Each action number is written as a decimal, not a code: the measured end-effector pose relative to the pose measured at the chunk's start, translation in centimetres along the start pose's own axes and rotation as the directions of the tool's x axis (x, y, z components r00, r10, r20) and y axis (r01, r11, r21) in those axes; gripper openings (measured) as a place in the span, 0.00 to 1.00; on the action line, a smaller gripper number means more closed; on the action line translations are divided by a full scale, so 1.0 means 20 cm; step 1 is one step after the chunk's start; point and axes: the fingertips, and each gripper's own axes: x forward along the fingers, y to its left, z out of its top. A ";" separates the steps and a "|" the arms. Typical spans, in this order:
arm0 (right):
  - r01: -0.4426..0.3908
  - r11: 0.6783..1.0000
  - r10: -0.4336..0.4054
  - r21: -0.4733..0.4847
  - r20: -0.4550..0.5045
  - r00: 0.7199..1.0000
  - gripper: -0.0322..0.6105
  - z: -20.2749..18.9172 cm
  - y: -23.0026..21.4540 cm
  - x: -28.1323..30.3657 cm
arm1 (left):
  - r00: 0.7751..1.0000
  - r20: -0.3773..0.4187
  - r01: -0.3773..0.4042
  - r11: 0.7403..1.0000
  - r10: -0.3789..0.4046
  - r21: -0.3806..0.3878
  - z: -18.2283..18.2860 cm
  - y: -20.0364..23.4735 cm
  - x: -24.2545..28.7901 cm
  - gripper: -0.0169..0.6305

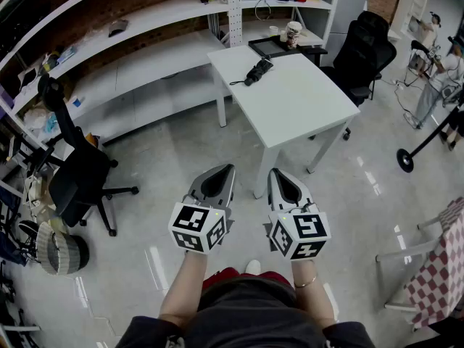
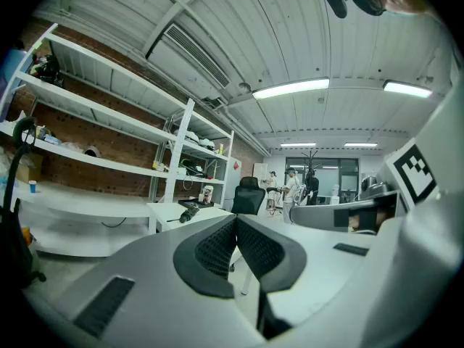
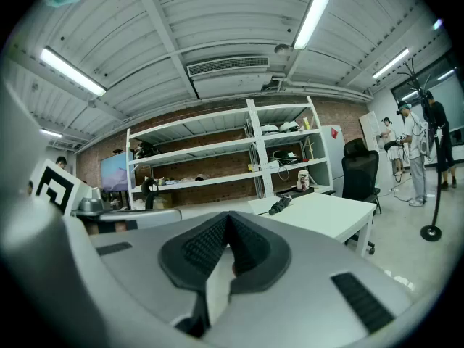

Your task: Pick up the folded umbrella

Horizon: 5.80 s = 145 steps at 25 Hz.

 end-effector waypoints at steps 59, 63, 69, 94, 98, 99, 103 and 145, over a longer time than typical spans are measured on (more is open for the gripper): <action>0.124 0.987 -0.113 0.106 -0.097 0.989 0.08 0.03 -0.46 1.02 | 0.998 -0.015 -0.064 0.998 0.064 -0.008 0.13 0.86 0.82 0.05; 0.153 0.982 -0.142 0.109 -0.102 0.985 0.08 0.05 -0.44 1.19 | 0.999 -0.027 -0.039 0.999 0.039 -0.007 0.16 1.03 0.91 0.05; 0.202 0.973 -0.190 0.108 -0.111 0.975 0.08 0.06 -0.41 1.40 | 0.999 -0.040 -0.006 1.000 0.005 -0.009 0.17 1.25 1.00 0.05; 0.393 0.913 -0.382 0.109 -0.111 0.918 0.08 0.14 -0.65 1.69 | 0.974 -0.179 0.149 0.988 -0.138 0.045 0.14 1.48 1.62 0.27; 0.419 0.901 -0.409 0.114 -0.101 0.907 0.08 0.17 -0.77 1.70 | 0.966 -0.212 0.164 0.985 -0.150 0.054 0.12 1.46 1.80 0.30; 0.425 0.898 -0.414 0.116 -0.103 0.904 0.08 0.17 -0.80 1.71 | 0.963 -0.221 0.169 0.984 -0.153 0.056 0.11 1.46 1.85 0.30; 0.447 0.886 -0.434 0.124 -0.119 0.893 0.08 0.15 -0.94 1.77 | 0.954 -0.253 0.181 0.982 -0.162 0.056 0.07 1.44 2.04 0.32; 0.510 0.848 -0.457 0.142 -0.291 0.840 0.08 0.03 -1.92 2.42 | 0.811 -0.576 0.168 0.984 -0.105 0.058 -0.47 1.46 3.45 0.45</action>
